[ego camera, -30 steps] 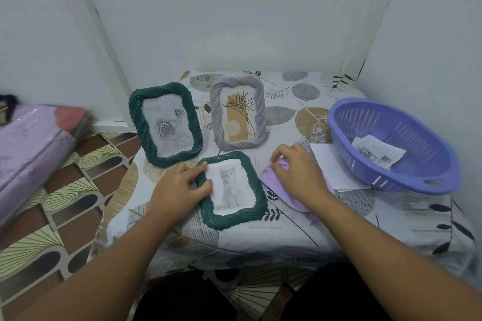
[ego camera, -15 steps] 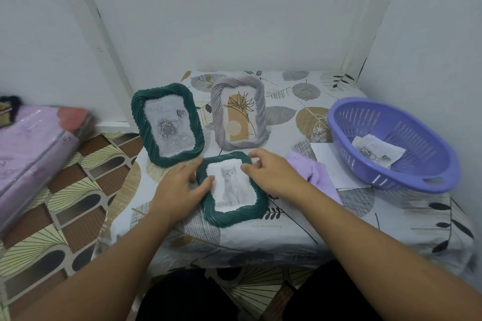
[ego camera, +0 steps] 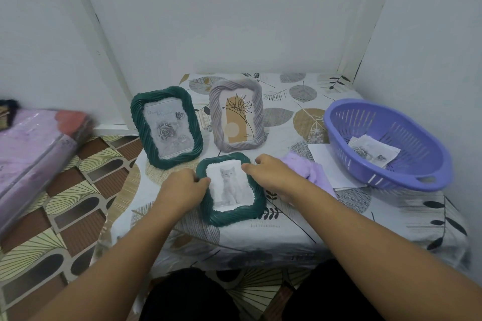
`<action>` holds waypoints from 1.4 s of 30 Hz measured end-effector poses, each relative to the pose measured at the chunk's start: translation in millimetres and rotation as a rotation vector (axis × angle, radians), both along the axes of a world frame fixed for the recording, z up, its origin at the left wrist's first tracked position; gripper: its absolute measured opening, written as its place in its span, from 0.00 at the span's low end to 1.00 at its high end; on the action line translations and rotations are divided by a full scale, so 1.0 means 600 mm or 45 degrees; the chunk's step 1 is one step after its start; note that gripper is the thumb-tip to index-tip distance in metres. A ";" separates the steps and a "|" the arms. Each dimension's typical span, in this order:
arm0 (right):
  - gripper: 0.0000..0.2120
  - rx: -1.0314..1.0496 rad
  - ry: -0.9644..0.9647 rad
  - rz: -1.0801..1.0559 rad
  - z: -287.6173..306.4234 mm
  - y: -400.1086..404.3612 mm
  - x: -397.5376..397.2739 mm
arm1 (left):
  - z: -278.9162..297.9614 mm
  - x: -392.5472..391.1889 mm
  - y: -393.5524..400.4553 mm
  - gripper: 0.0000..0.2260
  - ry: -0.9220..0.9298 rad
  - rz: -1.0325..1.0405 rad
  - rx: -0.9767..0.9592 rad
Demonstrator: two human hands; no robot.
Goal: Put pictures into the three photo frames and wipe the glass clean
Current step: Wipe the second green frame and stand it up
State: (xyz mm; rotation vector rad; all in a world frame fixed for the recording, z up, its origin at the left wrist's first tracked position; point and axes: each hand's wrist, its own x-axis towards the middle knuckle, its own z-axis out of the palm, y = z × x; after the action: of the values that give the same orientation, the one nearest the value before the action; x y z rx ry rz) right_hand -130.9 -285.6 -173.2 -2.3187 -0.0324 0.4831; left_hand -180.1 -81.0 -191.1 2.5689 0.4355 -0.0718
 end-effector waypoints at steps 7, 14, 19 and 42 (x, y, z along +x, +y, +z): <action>0.21 0.627 0.319 -0.321 -0.012 0.009 0.007 | 0.033 -0.017 -0.019 0.09 0.025 0.325 -1.020; 0.24 1.049 0.487 -0.309 0.031 0.006 0.002 | 0.070 -0.009 -0.021 0.06 0.010 0.296 -1.330; 0.28 1.104 0.476 -0.282 0.076 -0.018 -0.008 | 0.105 -0.004 -0.040 0.11 0.077 0.223 -1.510; 0.19 0.395 -0.489 -0.333 0.152 -0.196 0.135 | 0.214 0.192 -0.242 0.22 -0.002 -0.162 -1.678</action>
State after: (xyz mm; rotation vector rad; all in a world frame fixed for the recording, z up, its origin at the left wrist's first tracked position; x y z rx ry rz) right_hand -49.7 -403.1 -82.2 -2.0384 0.0112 -0.0976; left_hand -64.8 -226.2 -62.5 1.2870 0.1175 -0.2900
